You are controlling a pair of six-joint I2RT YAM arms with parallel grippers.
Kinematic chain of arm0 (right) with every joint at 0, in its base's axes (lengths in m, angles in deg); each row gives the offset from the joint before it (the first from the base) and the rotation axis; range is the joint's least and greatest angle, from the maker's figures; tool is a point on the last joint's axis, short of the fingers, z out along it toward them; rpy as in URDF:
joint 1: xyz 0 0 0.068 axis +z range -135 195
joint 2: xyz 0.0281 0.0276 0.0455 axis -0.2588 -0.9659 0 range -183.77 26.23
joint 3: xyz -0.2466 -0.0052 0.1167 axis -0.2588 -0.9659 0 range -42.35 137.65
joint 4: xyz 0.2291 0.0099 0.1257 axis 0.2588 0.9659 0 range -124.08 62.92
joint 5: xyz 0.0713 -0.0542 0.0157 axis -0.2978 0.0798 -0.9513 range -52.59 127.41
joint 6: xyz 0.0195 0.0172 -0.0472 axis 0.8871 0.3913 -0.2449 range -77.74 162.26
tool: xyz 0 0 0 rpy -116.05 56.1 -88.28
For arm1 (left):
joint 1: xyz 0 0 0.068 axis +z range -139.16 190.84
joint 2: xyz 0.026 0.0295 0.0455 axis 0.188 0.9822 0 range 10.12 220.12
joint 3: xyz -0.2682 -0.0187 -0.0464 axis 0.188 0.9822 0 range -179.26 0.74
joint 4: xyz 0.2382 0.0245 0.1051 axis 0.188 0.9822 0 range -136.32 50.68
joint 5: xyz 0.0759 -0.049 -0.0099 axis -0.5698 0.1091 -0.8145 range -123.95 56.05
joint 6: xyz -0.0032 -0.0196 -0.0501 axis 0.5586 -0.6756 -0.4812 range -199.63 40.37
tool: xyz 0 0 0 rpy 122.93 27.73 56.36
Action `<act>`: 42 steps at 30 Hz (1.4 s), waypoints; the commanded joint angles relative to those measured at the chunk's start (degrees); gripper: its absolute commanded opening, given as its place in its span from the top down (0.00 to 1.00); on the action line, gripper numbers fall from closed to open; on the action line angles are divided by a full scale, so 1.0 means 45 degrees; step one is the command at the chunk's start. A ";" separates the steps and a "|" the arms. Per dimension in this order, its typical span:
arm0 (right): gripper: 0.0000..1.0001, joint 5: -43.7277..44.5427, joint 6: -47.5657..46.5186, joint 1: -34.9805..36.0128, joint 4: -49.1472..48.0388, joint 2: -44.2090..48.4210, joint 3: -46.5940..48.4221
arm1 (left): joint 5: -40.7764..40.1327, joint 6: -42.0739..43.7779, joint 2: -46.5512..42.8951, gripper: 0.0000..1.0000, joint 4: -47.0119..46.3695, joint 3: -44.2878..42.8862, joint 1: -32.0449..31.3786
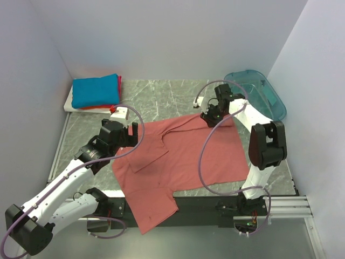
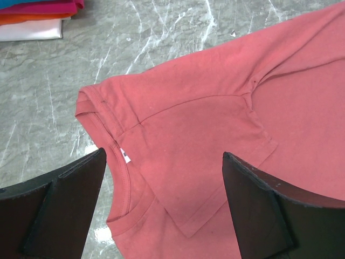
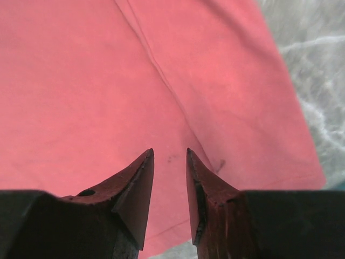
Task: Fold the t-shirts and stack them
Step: Fold the tshirt
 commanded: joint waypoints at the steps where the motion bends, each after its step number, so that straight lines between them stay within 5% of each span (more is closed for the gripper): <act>1: 0.62 0.1882 -0.0803 -0.0037 -0.1359 -0.0382 -0.0657 | 0.0130 -0.0114 -0.0207 0.06 -0.0355 -0.0010 0.0028; 27: 0.56 0.3877 -0.2015 -0.1619 -0.1149 -0.2472 0.0921 | 0.0208 -0.0114 -0.0109 0.06 -0.0355 -0.0030 0.0066; 35: 0.67 0.3974 -0.2093 -0.1638 -0.0953 -0.2805 0.0903 | 0.0208 -0.0114 -0.0168 0.06 -0.0355 -0.0030 0.0066; 42: 0.92 0.3955 -0.2113 -0.1697 -0.0719 -0.2572 0.0941 | 0.0228 -0.0114 -0.0148 0.06 -0.0355 -0.0030 0.0047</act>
